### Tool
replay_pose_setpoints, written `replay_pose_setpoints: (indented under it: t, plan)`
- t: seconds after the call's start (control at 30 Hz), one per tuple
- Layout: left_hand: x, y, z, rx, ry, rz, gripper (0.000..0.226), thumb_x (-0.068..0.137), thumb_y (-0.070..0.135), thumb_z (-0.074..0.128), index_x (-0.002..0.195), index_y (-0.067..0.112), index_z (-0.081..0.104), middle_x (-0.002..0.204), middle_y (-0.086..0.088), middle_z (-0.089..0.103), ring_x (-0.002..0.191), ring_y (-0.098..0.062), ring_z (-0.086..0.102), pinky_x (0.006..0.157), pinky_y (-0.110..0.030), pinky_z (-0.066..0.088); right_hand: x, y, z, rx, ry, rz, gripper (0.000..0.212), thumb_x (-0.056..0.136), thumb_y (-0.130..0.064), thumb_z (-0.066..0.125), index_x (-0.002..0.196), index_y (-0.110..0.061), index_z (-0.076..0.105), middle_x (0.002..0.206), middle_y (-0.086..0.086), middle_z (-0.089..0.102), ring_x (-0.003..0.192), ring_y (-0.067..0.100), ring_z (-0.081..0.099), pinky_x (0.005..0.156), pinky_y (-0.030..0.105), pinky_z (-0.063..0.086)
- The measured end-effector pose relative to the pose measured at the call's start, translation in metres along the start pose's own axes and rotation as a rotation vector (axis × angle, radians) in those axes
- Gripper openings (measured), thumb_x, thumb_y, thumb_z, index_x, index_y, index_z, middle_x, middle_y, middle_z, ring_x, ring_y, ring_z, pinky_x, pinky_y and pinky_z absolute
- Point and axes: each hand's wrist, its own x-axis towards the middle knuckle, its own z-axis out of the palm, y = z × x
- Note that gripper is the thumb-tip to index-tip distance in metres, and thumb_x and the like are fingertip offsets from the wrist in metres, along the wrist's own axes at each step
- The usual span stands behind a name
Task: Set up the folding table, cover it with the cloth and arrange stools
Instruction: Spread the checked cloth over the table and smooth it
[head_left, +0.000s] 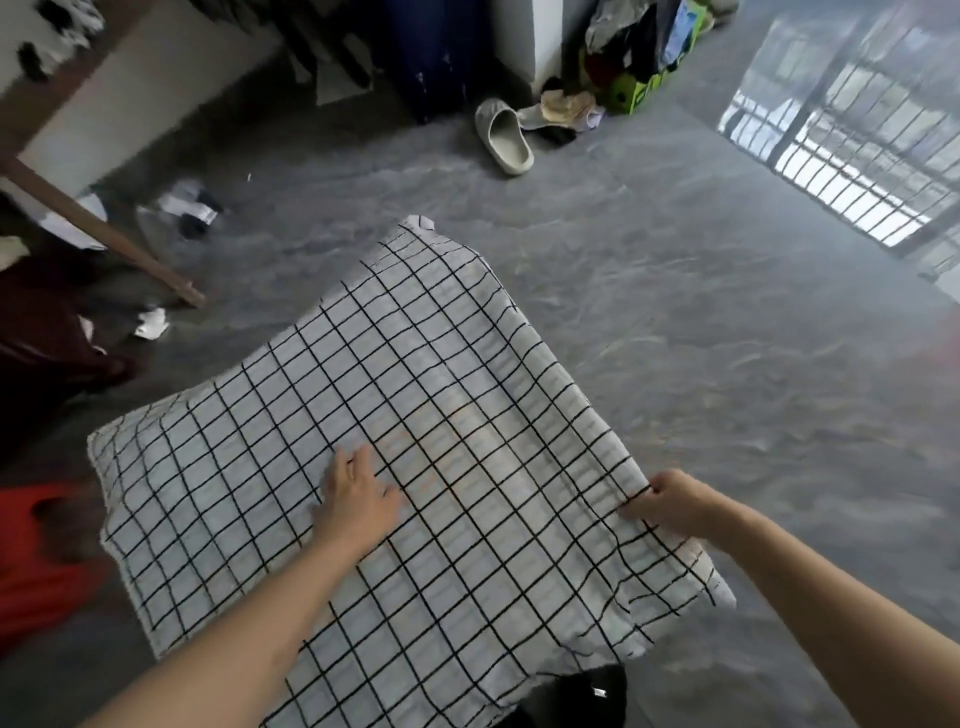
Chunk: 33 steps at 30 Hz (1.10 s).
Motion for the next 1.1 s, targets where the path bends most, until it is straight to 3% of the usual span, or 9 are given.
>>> replay_pose_setpoints:
  t: [0.13, 0.2, 0.43, 0.57, 0.63, 0.83, 0.97, 1.03, 1.1]
  plan:
    - [-0.001, -0.054, 0.004, -0.052, 0.009, -0.206, 0.074, 0.093, 0.062, 0.041, 0.151, 0.031, 0.007, 0.160, -0.001, -0.014, 0.147, -0.032, -0.001, 0.110, -0.066, 0.020, -0.002, -0.022, 0.015, -0.341, -0.221, 0.110, 0.023, 0.086, -0.024, 0.071, 0.106, -0.015, 0.065, 0.080, -0.004, 0.059, 0.060, 0.005, 0.048, 0.039, 0.009, 0.036]
    - [-0.003, -0.075, 0.007, -0.088, 0.005, -0.233, 0.076, 0.090, 0.068, 0.038, 0.151, 0.033, 0.007, 0.161, 0.002, -0.013, 0.147, -0.032, -0.001, 0.110, -0.066, 0.019, 0.003, -0.029, 0.021, -0.462, -0.185, 0.130, 0.024, 0.084, -0.028, 0.072, 0.101, -0.013, 0.069, 0.088, 0.001, 0.066, 0.061, 0.007, 0.052, 0.042, 0.011, 0.038]
    - [-0.006, -0.141, 0.012, -0.198, 0.157, -0.311, 0.052, 0.099, 0.045, 0.039, 0.146, 0.024, 0.029, 0.159, -0.006, 0.011, 0.144, -0.031, 0.016, 0.113, -0.048, 0.027, 0.030, -0.058, 0.028, 0.049, 0.313, -0.051, 0.024, 0.080, -0.035, 0.077, 0.081, -0.024, 0.056, 0.077, 0.001, 0.061, 0.068, 0.016, 0.057, 0.059, 0.026, 0.040]
    - [-0.007, -0.179, 0.012, -0.324, 0.127, -0.448, 0.050, 0.098, 0.041, 0.043, 0.145, 0.029, 0.029, 0.159, -0.003, 0.010, 0.142, -0.031, 0.019, 0.111, -0.051, 0.028, 0.041, -0.082, 0.043, -0.228, 0.226, 0.043, 0.038, 0.090, -0.046, 0.061, 0.078, -0.010, 0.065, 0.075, 0.011, 0.066, 0.064, 0.020, 0.054, 0.059, 0.029, 0.039]
    - [-0.008, -0.196, 0.012, -0.389, 0.143, -0.508, 0.049, 0.097, 0.039, 0.045, 0.143, 0.028, 0.031, 0.157, -0.005, 0.014, 0.141, -0.033, 0.021, 0.110, -0.052, 0.029, 0.041, -0.093, 0.053, -0.370, 0.219, 0.042, 0.037, 0.094, -0.038, 0.055, 0.089, -0.005, 0.069, 0.089, 0.015, 0.071, 0.073, 0.024, 0.058, 0.064, 0.028, 0.042]
    - [-0.012, -0.244, 0.025, -0.568, 0.252, -0.835, 0.048, 0.098, 0.021, 0.049, 0.142, 0.012, 0.035, 0.151, -0.022, 0.028, 0.136, -0.039, 0.028, 0.111, -0.046, 0.027, 0.047, -0.089, 0.061, -0.468, 0.292, 0.128, 0.023, 0.093, -0.021, 0.046, 0.077, -0.009, 0.058, 0.093, 0.017, 0.065, 0.090, 0.033, 0.061, 0.072, 0.030, 0.043]
    - [-0.015, -0.255, 0.027, -0.683, 0.237, -0.859, 0.056, 0.100, 0.019, 0.048, 0.146, -0.003, 0.024, 0.149, -0.027, 0.033, 0.133, -0.043, 0.037, 0.107, -0.045, 0.031, 0.033, -0.096, 0.081, -0.447, 0.412, 0.108, 0.033, 0.093, -0.029, 0.049, 0.120, -0.010, 0.052, 0.133, 0.019, 0.047, 0.122, 0.038, 0.047, 0.098, 0.048, 0.041]
    - [-0.014, -0.259, 0.029, -0.691, 0.214, -0.868, 0.058, 0.101, 0.020, 0.047, 0.144, -0.011, 0.022, 0.147, -0.029, 0.034, 0.132, -0.044, 0.038, 0.106, -0.045, 0.032, 0.026, -0.108, 0.099, -0.347, 0.376, -0.045, 0.048, 0.097, -0.041, 0.046, 0.136, -0.012, 0.047, 0.139, 0.017, 0.045, 0.127, 0.034, 0.044, 0.102, 0.045, 0.038]
    - [-0.016, -0.268, 0.033, -0.671, 0.195, -0.874, 0.053, 0.101, 0.021, 0.044, 0.137, -0.016, 0.034, 0.142, -0.034, 0.040, 0.127, -0.046, 0.043, 0.103, -0.045, 0.036, 0.019, -0.123, 0.116, -0.242, 0.286, -0.140, 0.050, 0.098, -0.048, 0.040, 0.128, -0.012, 0.056, 0.130, 0.017, 0.057, 0.120, 0.031, 0.051, 0.093, 0.034, 0.037]
